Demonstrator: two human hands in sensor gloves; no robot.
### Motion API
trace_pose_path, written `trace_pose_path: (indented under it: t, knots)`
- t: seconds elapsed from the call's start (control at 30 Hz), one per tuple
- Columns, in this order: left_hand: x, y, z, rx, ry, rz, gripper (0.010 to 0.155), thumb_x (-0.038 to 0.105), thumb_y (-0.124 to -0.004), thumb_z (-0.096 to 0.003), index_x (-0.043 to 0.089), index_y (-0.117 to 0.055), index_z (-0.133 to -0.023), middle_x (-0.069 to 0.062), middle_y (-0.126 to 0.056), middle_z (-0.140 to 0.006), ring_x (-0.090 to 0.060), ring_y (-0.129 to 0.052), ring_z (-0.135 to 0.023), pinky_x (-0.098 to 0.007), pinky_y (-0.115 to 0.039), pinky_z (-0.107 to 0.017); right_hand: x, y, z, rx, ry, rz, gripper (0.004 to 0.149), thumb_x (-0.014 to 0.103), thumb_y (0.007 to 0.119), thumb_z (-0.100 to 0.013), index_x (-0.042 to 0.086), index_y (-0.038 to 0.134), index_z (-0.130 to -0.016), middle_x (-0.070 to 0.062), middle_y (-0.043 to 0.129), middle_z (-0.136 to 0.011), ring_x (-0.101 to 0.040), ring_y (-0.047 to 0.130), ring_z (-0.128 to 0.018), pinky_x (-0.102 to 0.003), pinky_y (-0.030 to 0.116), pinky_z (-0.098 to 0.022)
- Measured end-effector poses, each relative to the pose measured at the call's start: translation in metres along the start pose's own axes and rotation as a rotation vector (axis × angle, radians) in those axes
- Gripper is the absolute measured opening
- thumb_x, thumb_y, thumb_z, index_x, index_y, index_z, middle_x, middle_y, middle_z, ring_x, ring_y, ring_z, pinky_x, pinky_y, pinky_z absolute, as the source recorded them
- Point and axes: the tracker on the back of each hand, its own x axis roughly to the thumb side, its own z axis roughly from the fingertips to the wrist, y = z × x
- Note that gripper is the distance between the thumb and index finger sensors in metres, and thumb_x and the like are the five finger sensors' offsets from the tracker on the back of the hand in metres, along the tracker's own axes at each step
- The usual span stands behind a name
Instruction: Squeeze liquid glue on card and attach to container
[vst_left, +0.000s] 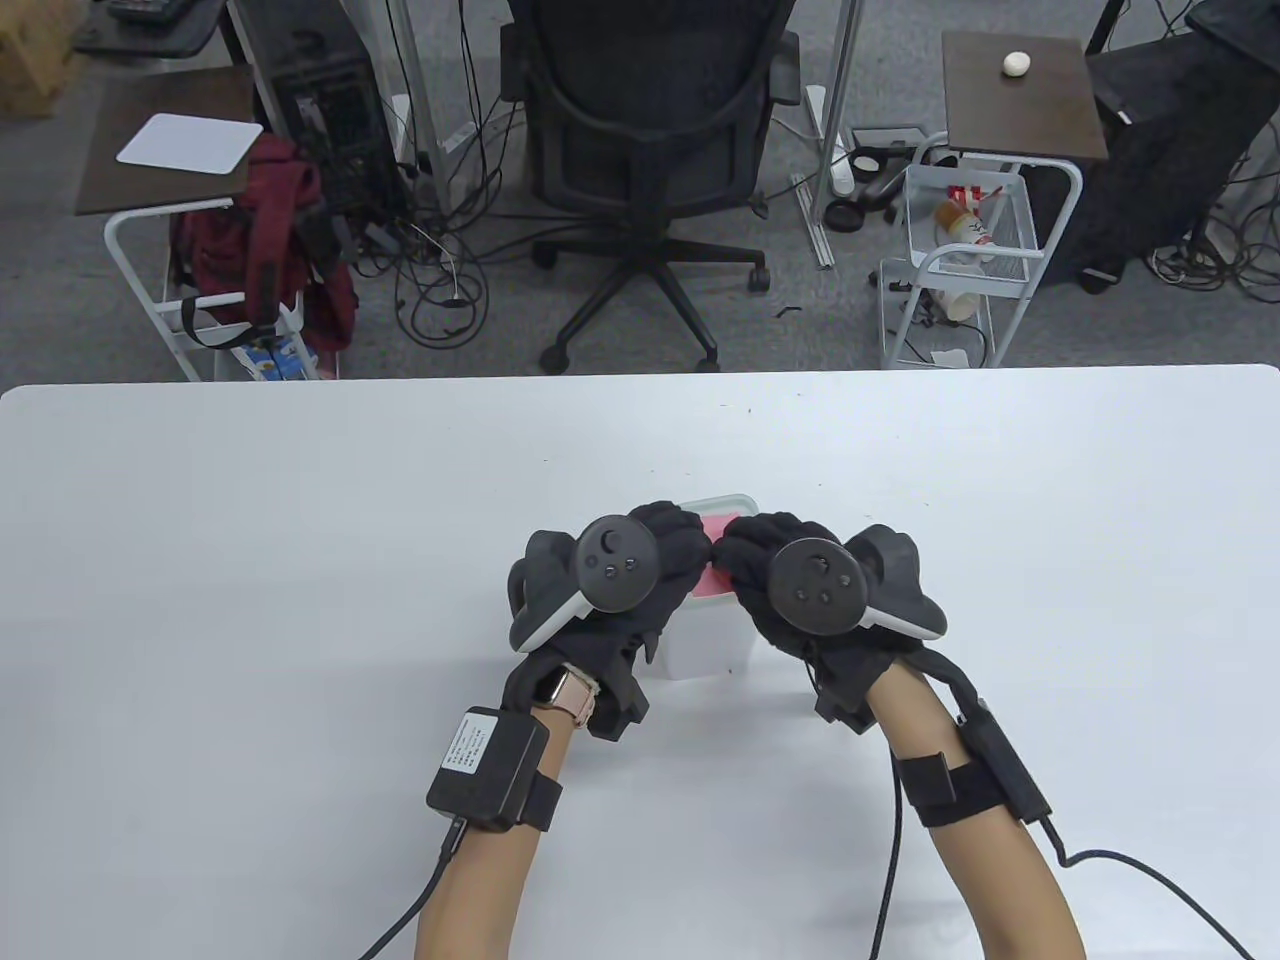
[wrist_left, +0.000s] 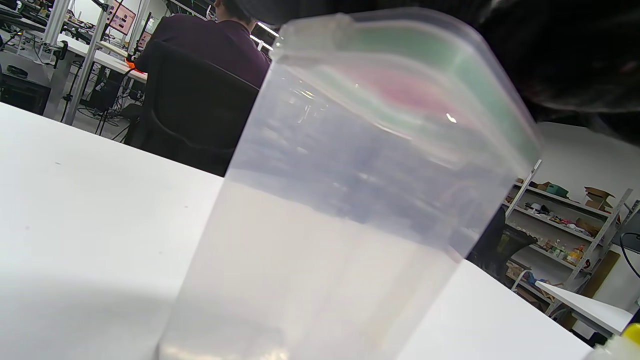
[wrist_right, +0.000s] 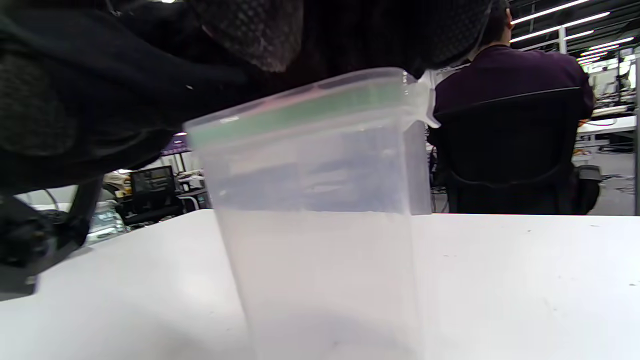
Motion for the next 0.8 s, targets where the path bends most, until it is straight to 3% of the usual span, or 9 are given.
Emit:
trace_pose_path:
  t: [0.17, 0.53, 0.8]
  knots:
    - [0.0, 0.0, 0.0, 0.001, -0.002, 0.008, 0.039, 0.046, -0.075, -0.0465, 0.047, -0.073, -0.085, 0.028, -0.071, -0.103, 0.001, -0.063, -0.11, -0.022, -0.055, -0.086, -0.001, -0.002, 0.008, 0.008, -0.006, -0.022, 0.04, 0.027, 0.067, -0.058, 0.014, 0.08, -0.094, -0.009, 0.075, -0.105, -0.038, 0.073, -0.096, -0.049, 0.066, -0.073]
    - [-0.001, 0.0, 0.0, -0.008, -0.006, 0.004, 0.039, 0.046, -0.075, -0.0466, 0.047, -0.072, -0.085, 0.028, -0.07, -0.103, 0.001, -0.063, -0.11, -0.021, -0.055, -0.087, -0.007, 0.007, -0.02, -0.001, 0.128, -0.011, 0.043, 0.026, 0.067, -0.059, 0.015, 0.074, -0.1, -0.007, 0.066, -0.111, -0.037, 0.064, -0.102, -0.049, 0.059, -0.076]
    - [0.001, 0.0, 0.0, -0.002, 0.002, -0.014, 0.038, 0.046, -0.075, -0.0466, 0.048, -0.073, -0.084, 0.028, -0.07, -0.103, 0.001, -0.063, -0.11, -0.022, -0.055, -0.087, -0.002, 0.008, -0.012, -0.02, 0.073, 0.032, 0.045, 0.027, 0.067, -0.058, 0.011, 0.074, -0.1, -0.01, 0.068, -0.11, -0.038, 0.066, -0.101, -0.048, 0.064, -0.073]
